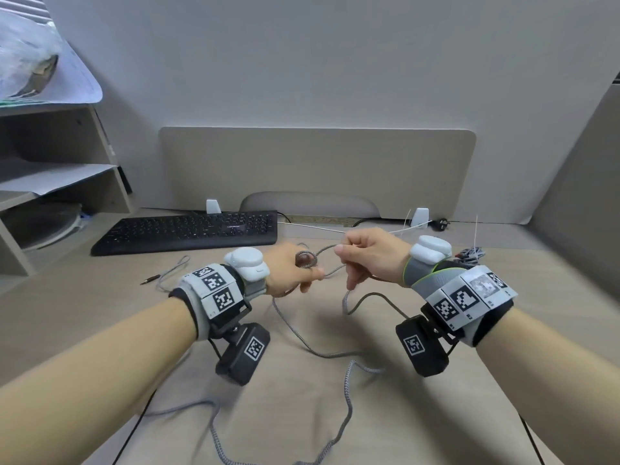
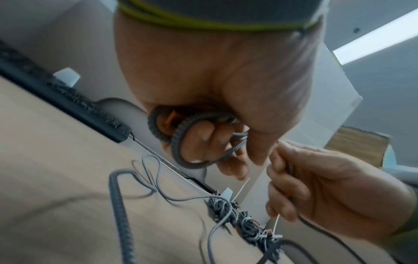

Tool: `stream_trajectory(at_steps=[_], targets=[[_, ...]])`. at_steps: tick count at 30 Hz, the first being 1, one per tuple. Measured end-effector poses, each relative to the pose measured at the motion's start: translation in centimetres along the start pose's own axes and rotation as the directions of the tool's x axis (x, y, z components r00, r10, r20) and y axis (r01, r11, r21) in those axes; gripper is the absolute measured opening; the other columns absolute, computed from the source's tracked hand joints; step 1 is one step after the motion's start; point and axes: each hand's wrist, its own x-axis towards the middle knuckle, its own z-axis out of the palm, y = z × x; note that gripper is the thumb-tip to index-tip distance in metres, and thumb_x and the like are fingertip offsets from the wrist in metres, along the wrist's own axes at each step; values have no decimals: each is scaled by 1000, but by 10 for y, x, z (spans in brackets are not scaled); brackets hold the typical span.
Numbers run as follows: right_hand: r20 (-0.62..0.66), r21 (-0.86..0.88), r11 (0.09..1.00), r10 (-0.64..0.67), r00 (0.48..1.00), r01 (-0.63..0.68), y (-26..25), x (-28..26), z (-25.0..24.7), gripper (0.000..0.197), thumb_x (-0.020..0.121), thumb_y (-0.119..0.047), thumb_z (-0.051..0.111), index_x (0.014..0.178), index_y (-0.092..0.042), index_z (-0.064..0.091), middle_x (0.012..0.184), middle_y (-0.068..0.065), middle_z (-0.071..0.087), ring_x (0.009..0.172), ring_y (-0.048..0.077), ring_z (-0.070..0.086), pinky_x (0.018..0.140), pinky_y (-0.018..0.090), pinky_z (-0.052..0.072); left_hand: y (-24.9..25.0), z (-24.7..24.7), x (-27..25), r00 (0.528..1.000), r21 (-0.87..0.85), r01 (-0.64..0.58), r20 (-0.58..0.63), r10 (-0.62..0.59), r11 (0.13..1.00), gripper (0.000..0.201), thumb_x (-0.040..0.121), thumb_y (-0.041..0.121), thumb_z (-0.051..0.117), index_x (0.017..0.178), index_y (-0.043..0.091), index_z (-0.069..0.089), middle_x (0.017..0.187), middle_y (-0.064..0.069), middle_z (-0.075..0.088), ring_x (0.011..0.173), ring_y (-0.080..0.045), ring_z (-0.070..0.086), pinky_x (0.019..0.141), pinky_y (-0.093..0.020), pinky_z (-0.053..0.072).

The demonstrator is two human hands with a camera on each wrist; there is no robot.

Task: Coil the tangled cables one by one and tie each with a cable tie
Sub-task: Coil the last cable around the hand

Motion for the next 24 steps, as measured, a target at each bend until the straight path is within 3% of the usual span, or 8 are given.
stream_trajectory(at_steps=[3, 6, 8, 11, 13, 19, 24], targets=[[4, 74, 997, 23, 1000, -23, -3, -5, -2, 27, 101, -18, 50, 76, -7, 55, 49, 4, 52, 46, 25, 57, 51, 28, 47, 1, 3, 3, 996, -196, -2, -86, -15, 981, 35, 98, 32, 57, 69, 14, 65, 49, 2, 52, 39, -14, 38, 43, -20, 33], [14, 78, 995, 56, 998, -57, -1, -8, -3, 26, 101, -18, 50, 78, -6, 55, 46, -1, 45, 40, 21, 47, 47, 26, 43, -1, 3, 6, 988, -289, -1, -146, -43, 957, 35, 98, 27, 59, 67, 11, 65, 50, -6, 50, 46, -19, 43, 52, -24, 42], [7, 54, 996, 73, 997, -74, 2, -9, -3, 25, 100, -16, 51, 78, -6, 56, 46, -3, 43, 37, 17, 40, 46, 27, 41, -4, 1, 10, 974, -446, 47, -178, -141, 894, 35, 99, 25, 55, 69, 8, 60, 49, -7, 43, 42, -20, 42, 48, -26, 42], [5, 39, 993, 109, 994, -109, 7, -13, -6, 23, 100, -13, 50, 80, -7, 60, 45, -7, 37, 40, 15, 29, 43, 26, 33, -8, -11, 14, 908, -615, 122, -249, -338, 779, 32, 101, 28, 49, 73, 12, 53, 51, 2, 31, 38, -11, 27, 41, -15, 24], [-7, 83, 988, 129, 992, -128, 8, -15, -10, 24, 100, -12, 49, 80, -8, 62, 45, -8, 33, 42, 15, 23, 44, 25, 27, -10, -19, 15, 881, -705, 110, -257, -398, 701, 31, 101, 30, 50, 74, 14, 50, 52, 5, 27, 37, -9, 21, 39, -12, 17], [-90, 186, 980, 82, 993, -64, -2, -9, -12, 21, 100, -13, 50, 91, -2, 64, 51, -2, 27, 43, 14, 20, 44, 23, 25, 22, 5, 22, 939, -882, 27, -140, -315, 471, 37, 89, 47, 66, 83, 13, 52, 49, 8, 23, 38, -7, 18, 40, -15, 17], [-97, 6, 996, 93, 991, -93, 7, -5, -8, 22, 94, -17, 58, 77, -14, 72, 48, -1, 30, 40, 18, 27, 43, 25, 29, 32, 17, 37, 951, -941, -64, -158, -267, 332, 45, 76, 52, 71, 90, 13, 55, 58, 5, 25, 44, -9, 25, 41, -20, 21]])
